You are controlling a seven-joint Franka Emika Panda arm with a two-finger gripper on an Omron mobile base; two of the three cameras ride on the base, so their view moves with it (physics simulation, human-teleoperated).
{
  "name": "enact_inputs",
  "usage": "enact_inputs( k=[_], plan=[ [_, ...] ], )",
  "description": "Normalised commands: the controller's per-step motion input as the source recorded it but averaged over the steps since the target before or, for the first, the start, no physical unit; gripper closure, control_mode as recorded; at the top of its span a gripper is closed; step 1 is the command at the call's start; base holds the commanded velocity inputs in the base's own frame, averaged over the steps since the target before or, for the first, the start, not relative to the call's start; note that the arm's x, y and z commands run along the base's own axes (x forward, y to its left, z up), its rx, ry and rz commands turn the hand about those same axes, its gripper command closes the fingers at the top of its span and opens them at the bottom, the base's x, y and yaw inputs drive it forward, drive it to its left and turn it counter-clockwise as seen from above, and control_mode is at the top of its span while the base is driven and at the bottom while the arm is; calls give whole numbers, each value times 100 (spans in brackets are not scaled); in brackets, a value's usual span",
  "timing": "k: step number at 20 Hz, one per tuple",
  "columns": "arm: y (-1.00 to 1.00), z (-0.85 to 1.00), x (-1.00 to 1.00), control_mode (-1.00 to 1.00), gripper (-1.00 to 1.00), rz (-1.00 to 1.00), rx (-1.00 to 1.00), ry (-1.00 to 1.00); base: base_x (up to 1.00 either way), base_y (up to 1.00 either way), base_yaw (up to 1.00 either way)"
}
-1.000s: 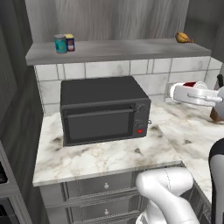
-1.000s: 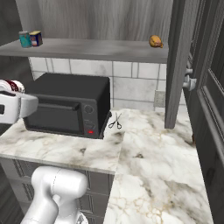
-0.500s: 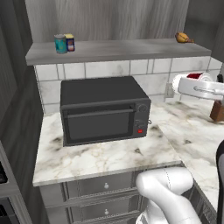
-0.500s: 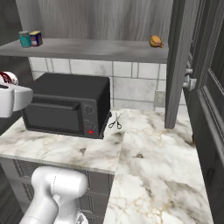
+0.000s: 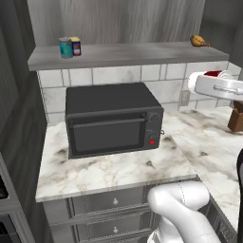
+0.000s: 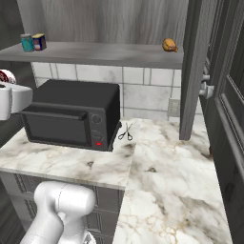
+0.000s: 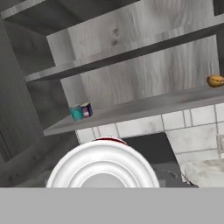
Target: Pick the cans from the counter and place them in their designated side in the cabinet.
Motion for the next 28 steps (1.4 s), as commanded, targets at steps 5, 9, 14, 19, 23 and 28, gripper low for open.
enact_inputs(
  k=[5, 9, 14, 19, 23, 28],
  plan=[
    [0, 6, 0, -100, 100, 1, 0, -7, 0, 0, 0],
    [0, 2, 3, -100, 100, 1, 0, -4, 0, 0, 0],
    [2, 3, 13, -100, 100, 0, 0, 0, 0, 0, 0],
    [5, 4, 16, -100, 100, 0, 0, 0, 0, 0, 0],
    [7, 4, 16, -100, 100, 0, 0, 0, 0, 0, 0],
    [4, 4, 18, -100, 100, 0, 0, 0, 0, 0, 0]
  ],
)
